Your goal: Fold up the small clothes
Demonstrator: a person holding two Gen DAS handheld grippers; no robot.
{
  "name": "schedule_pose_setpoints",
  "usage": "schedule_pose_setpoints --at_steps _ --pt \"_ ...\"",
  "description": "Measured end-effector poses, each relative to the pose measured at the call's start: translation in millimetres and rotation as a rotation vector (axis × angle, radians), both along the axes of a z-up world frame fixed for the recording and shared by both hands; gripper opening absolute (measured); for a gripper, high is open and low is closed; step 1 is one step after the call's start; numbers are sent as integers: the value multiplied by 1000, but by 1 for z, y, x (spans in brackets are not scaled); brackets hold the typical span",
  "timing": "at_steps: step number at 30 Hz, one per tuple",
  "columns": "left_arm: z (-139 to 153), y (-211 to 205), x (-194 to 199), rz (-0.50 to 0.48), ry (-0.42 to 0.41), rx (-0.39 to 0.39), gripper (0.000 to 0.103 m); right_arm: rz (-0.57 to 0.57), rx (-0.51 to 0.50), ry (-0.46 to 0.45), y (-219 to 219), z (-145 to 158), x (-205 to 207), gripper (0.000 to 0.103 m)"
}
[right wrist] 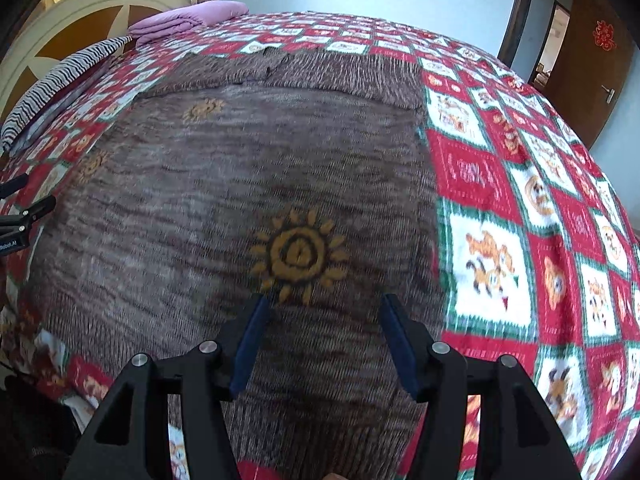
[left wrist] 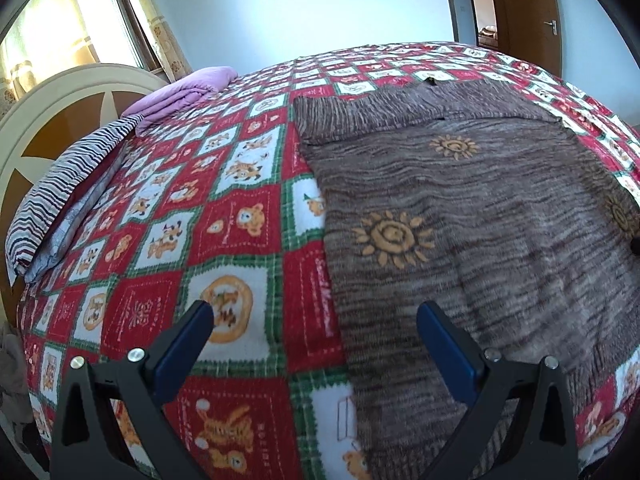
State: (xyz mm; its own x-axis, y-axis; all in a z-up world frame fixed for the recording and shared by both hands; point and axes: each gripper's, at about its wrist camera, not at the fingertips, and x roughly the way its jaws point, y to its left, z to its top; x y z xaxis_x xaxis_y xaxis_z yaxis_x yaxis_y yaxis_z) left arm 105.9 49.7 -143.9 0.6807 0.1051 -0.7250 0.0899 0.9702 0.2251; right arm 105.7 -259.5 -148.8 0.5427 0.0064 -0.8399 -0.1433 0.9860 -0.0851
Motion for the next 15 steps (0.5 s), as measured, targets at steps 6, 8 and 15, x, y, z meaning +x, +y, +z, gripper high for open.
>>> schedule_pose_setpoints --at_steps 6,8,15 --pt "-2 3 -22 -32 61 -74 103 12 8 -11 4 -3 -25 59" --pt "-2 5 -31 -42 81 -96 99 13 -1 -21 4 -5 -30 60" --pt "-3 19 -50 -45 140 -217 82 32 -24 -48 8 -6 -35 60"
